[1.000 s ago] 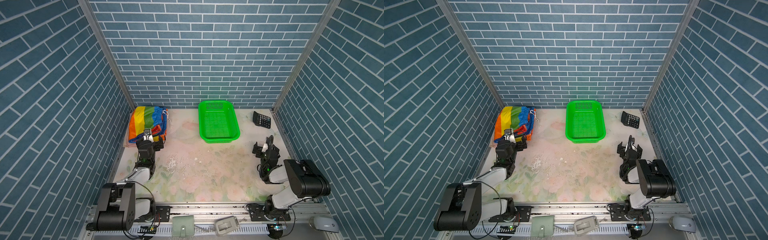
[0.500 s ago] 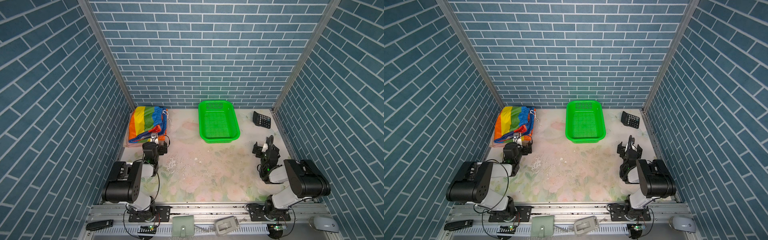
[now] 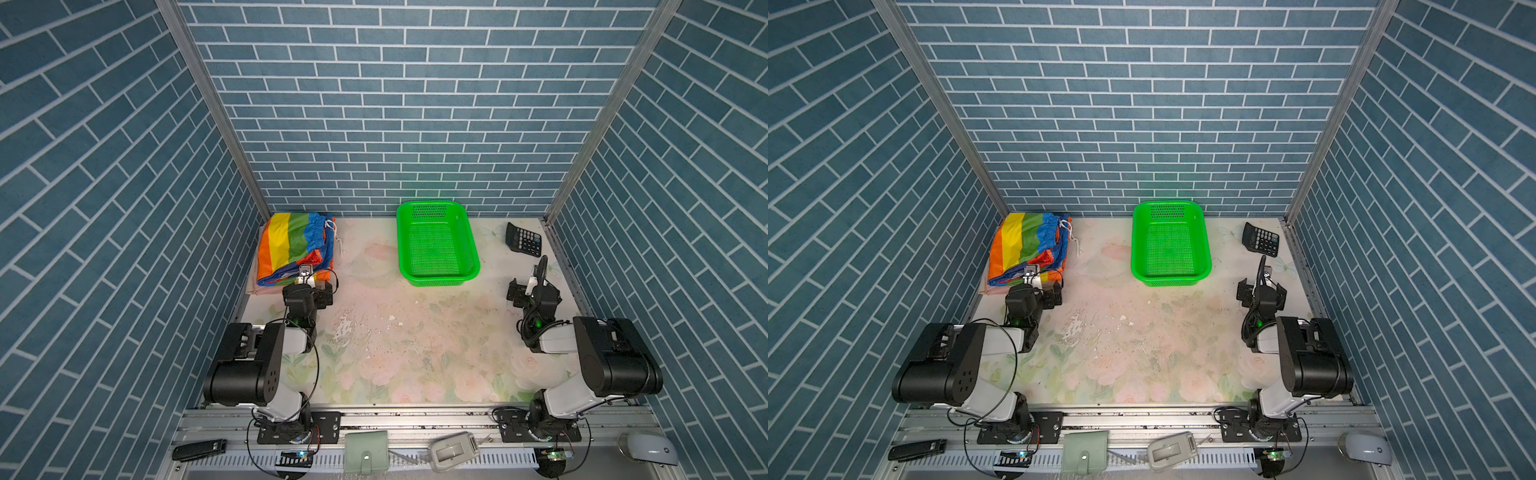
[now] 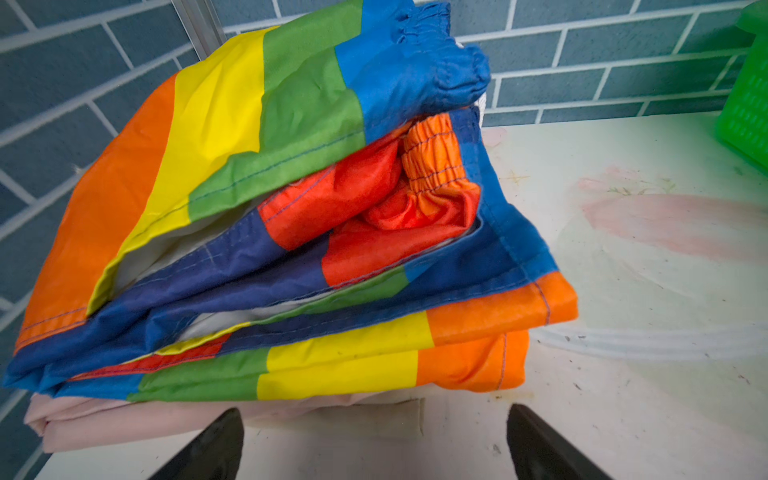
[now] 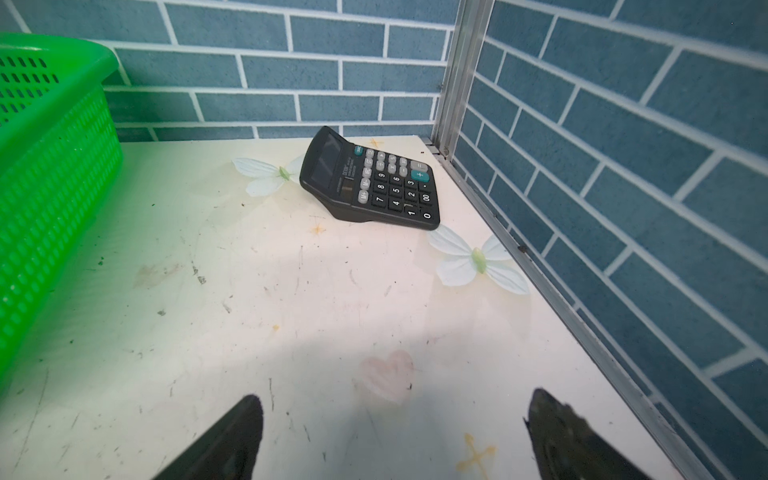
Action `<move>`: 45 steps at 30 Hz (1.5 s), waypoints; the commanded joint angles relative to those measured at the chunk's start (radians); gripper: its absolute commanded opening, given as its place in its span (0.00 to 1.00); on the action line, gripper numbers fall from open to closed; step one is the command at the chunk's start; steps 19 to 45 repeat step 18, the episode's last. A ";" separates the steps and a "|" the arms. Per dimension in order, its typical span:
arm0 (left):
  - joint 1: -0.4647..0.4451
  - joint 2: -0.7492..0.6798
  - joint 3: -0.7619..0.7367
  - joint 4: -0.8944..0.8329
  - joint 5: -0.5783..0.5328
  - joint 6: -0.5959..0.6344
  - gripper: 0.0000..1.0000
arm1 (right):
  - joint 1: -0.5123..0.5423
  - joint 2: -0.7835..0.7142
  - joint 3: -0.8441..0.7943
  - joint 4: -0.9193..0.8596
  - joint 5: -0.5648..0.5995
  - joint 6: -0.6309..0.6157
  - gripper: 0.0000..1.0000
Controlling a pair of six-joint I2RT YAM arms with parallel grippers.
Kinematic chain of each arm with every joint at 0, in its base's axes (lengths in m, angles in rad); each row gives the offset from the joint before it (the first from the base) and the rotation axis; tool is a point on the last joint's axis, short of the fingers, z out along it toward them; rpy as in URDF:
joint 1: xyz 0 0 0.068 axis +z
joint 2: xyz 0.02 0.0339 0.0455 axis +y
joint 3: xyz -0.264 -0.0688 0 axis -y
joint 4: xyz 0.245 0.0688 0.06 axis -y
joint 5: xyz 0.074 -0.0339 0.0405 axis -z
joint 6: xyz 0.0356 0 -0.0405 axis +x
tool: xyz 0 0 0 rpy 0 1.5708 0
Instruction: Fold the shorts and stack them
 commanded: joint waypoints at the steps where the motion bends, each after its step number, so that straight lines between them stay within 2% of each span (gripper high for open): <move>1: 0.000 -0.004 0.006 0.019 -0.007 -0.007 1.00 | -0.001 -0.014 0.005 -0.022 -0.014 0.017 0.99; 11: -0.001 -0.004 0.006 0.018 -0.005 -0.006 1.00 | -0.002 -0.012 0.013 -0.035 -0.020 0.016 0.99; 15: 0.000 -0.006 0.006 0.018 -0.007 -0.007 1.00 | -0.045 -0.012 0.046 -0.106 -0.120 0.036 0.99; 45: 0.000 -0.005 0.006 0.018 -0.005 -0.006 1.00 | -0.045 -0.019 0.036 -0.096 -0.118 0.034 0.99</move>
